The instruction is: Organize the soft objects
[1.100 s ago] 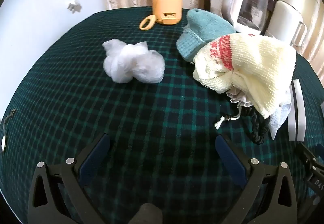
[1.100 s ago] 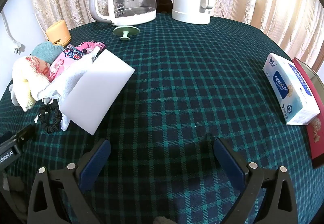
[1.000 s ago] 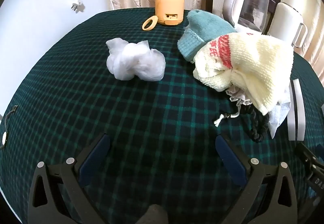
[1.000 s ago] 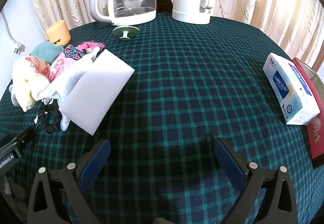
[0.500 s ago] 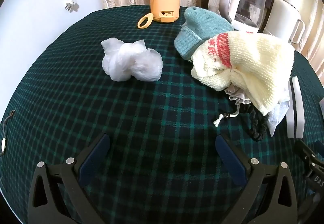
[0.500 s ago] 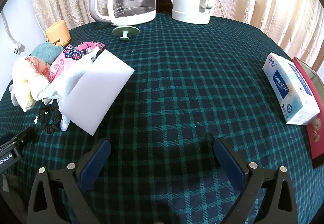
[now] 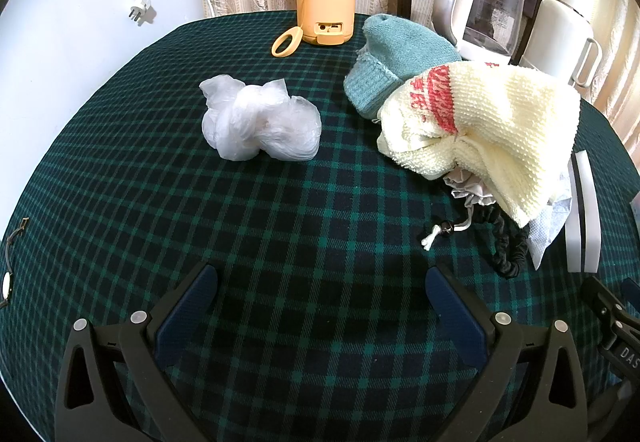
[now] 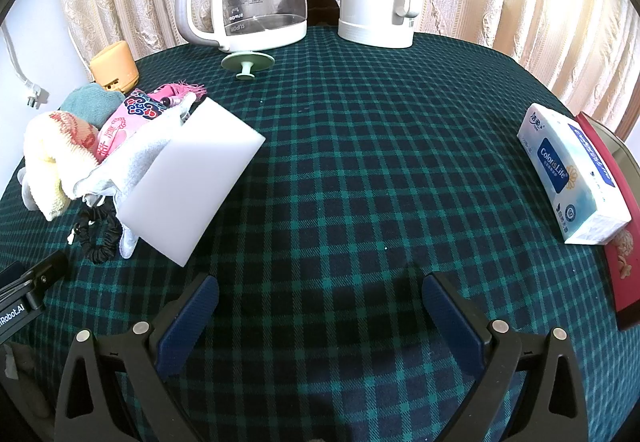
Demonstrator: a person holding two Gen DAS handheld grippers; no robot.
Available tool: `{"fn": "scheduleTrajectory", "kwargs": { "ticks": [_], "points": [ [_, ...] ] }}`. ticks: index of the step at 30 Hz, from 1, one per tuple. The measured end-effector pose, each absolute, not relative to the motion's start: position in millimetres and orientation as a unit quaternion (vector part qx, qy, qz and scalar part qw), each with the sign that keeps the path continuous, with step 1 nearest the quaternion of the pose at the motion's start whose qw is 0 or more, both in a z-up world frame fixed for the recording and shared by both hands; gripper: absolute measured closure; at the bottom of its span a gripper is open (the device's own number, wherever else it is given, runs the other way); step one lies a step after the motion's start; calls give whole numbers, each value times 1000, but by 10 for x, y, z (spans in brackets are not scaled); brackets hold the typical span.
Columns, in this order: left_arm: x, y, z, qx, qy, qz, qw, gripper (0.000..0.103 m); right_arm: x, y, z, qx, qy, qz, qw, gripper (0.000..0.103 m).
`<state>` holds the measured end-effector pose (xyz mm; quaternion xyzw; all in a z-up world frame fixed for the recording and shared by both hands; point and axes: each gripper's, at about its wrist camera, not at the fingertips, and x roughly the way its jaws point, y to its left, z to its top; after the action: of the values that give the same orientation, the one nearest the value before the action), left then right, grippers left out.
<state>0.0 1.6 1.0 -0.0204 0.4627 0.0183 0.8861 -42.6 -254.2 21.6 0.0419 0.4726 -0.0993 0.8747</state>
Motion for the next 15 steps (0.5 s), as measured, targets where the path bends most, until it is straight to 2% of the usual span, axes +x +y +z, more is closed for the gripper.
{"fn": "scheduleTrajectory", "kwargs": {
  "ticks": [15],
  "points": [
    [-1, 15, 14, -21, 462, 18, 886, 0, -421, -2551, 216, 41, 473, -98, 875, 0]
  ]
}}
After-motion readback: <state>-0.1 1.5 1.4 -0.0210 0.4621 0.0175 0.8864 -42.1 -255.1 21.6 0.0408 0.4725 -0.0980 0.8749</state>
